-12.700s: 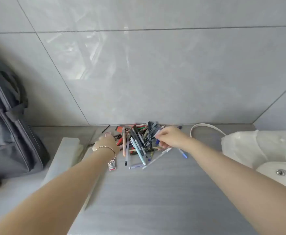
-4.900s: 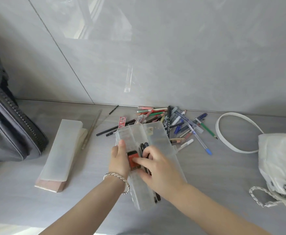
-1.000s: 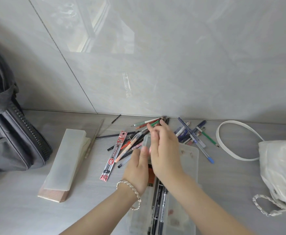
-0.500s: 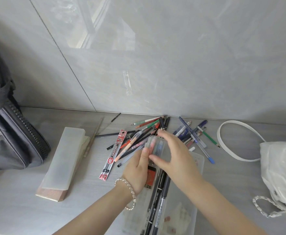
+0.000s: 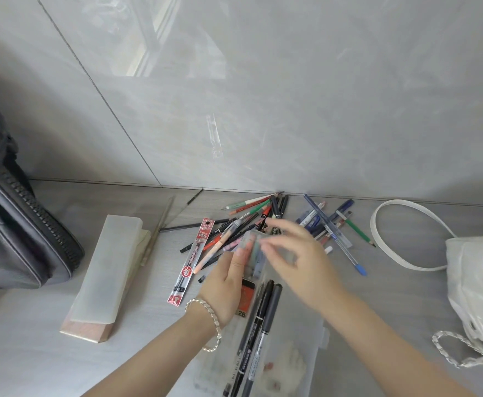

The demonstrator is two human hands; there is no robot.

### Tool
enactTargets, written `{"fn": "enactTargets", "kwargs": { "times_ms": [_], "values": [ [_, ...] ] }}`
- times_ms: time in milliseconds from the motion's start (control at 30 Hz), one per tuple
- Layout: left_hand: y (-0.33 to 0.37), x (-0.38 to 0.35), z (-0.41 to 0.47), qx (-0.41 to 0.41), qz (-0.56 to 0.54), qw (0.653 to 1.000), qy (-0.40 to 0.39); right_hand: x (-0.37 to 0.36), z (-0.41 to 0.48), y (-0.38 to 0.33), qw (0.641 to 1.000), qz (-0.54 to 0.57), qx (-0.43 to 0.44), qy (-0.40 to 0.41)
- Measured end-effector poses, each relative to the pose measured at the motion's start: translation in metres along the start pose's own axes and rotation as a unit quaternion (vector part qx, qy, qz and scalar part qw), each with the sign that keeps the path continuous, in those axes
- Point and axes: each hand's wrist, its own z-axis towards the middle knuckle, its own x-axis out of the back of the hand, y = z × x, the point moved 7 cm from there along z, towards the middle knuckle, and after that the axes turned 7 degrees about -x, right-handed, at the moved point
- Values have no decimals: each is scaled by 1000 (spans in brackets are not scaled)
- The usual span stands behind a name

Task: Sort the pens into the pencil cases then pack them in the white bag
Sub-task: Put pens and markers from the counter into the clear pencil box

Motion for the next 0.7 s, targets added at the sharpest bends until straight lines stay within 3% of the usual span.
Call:
{"fn": "enactTargets", "kwargs": {
  "times_ms": [100, 200, 300, 367, 700],
  "values": [
    [-7, 16, 10, 25, 13, 999, 17, 13, 40, 21, 997, -12, -64, 43],
    [-12, 34, 11, 66, 13, 996, 52, -5, 78, 42, 990, -104, -97, -18],
    [-16, 44, 11, 81, 3, 994, 76, -31, 95, 66, 945, -276, -155, -88],
    [-18, 47, 11, 76, -7, 994, 79, -33, 97, 77, 922, -322, -196, -84],
    [-34, 54, 6, 111, -11, 990, 86, -35, 103, 96, 932, -185, -307, -51]
  ]
}}
